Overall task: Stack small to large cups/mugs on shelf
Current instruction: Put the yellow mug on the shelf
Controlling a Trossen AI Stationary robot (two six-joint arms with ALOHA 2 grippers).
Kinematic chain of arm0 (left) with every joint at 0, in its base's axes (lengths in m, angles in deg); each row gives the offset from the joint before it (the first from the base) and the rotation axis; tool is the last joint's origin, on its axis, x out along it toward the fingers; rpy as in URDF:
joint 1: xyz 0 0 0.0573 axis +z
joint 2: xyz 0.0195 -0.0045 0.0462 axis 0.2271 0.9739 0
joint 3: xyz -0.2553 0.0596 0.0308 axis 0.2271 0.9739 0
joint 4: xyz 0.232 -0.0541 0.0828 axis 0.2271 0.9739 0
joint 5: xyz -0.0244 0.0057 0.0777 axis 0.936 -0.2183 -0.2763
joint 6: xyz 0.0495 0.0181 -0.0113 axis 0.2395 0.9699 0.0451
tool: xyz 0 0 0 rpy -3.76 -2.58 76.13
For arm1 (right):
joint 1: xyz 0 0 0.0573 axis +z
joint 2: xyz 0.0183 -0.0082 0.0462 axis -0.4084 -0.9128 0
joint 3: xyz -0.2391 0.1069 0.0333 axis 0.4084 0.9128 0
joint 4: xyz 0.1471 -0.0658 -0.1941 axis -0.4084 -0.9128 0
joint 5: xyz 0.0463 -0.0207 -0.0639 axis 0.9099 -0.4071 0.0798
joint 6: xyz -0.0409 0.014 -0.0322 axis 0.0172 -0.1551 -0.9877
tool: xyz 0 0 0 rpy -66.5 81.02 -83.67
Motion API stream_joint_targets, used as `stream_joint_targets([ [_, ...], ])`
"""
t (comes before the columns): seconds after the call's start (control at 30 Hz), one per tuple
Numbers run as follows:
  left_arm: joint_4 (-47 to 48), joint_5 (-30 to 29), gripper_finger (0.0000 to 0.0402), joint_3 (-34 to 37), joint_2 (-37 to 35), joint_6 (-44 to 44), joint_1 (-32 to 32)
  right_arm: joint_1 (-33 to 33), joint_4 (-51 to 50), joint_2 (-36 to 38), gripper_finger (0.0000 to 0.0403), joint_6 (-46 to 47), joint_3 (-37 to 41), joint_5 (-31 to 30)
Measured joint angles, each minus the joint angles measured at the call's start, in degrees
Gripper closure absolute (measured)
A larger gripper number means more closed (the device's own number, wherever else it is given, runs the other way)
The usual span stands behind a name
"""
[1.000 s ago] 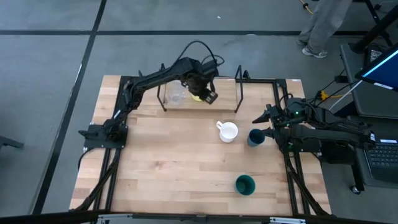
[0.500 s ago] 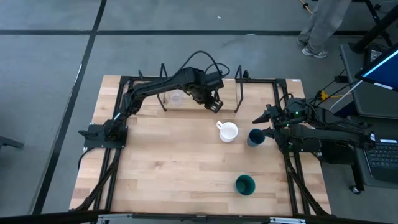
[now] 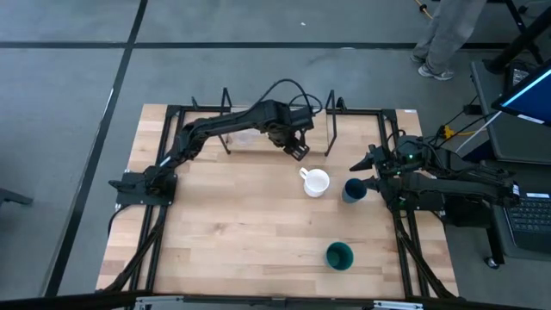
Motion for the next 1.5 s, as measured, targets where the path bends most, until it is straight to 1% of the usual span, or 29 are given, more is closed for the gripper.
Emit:
stream_joint_targets([
  [0.4, -1.6, -0.5, 0.0278, 0.0, 4.7, 3.2, 3.8, 0.0, 0.0, 0.0, 0.0121, -0.4, 0.0, 0.0],
  [0.67, -2.3, -0.5, 0.0278, 0.5, 4.7, 3.7, 6.5, 0.0, 0.0, 0.0, 0.0121, -0.5, 0.0, 0.0],
  [0.77, -2.2, 0.6, 0.0278, 0.5, 4.7, 4.7, 7.3, 0.0, 0.1, 0.0, 0.0121, -0.7, 0.0, 0.0],
  [1.5, -1.6, 0.7, 0.0278, 0.5, 4.7, 6.2, 10.6, 0.0, 0.0, 0.0, 0.0121, -0.9, 0.0, 0.0],
])
